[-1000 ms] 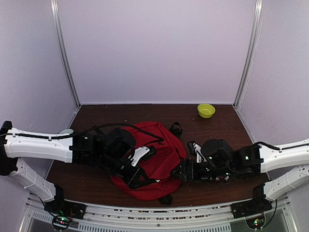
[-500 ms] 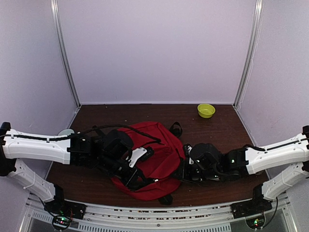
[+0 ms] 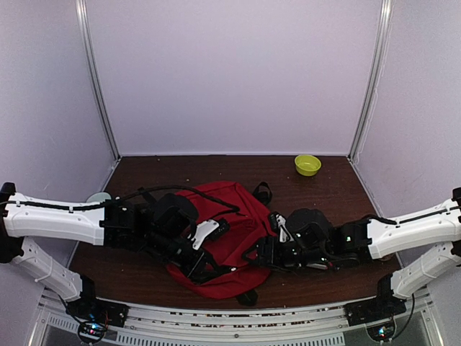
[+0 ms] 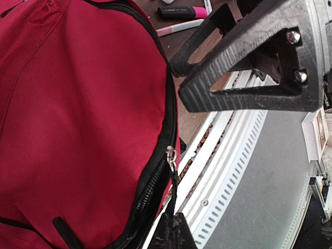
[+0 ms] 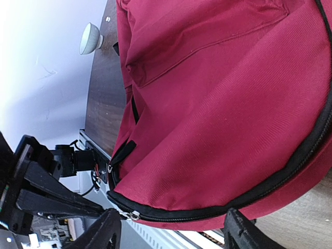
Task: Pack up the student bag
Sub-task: Hold the student bag at the center of the board.
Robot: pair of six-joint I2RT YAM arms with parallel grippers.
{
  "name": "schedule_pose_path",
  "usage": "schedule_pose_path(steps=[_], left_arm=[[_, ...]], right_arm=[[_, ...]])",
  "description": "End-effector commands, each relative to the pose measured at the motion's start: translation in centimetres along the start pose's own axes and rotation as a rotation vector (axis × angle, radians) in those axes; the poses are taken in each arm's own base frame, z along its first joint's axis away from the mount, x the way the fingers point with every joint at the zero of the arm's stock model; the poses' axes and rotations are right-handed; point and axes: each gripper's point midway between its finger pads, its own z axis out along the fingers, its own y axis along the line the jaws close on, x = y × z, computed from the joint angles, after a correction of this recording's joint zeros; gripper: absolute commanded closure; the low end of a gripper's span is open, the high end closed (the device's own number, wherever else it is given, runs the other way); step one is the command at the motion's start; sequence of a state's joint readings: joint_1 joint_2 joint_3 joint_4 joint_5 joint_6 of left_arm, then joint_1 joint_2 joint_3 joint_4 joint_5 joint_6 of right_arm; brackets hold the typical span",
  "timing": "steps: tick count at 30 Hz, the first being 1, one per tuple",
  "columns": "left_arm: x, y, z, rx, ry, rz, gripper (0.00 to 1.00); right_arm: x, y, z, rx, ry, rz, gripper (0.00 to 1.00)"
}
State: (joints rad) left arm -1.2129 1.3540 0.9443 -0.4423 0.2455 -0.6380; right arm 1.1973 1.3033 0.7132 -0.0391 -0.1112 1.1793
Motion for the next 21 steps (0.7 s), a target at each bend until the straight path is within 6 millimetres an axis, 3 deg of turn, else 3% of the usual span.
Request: schedule_pose_path(steps=[1, 9, 14, 16, 21], left_arm=[[-0.9, -1.0, 0.2, 0.040, -0.023, 0.018, 1.00], [-0.8, -1.1, 0.3, 0.049, -0.025, 0.012, 1.00], [-0.7, -1.2, 0.3, 0.059, -0.025, 0.013, 1.00], [-0.6, -1.1, 0.4, 0.059, -0.023, 0.014, 1.00], [-0.5, -1.1, 0.4, 0.060, -0.021, 0.014, 1.00]], right_arm=[[1.1, -0.7, 1.2, 0.006, 0.029, 0.064, 0.31], [1.4, -2.6, 3.5, 0.096, 0.029, 0.094, 0.33], [1.2, -4.4, 4.4, 0.154, 0.001, 0.122, 0.39], [0.8, -4.5, 4.4, 0.142, -0.022, 0.139, 0.45], [-0.6, -4.4, 3.8, 0.128, -0.072, 0.138, 0.75]])
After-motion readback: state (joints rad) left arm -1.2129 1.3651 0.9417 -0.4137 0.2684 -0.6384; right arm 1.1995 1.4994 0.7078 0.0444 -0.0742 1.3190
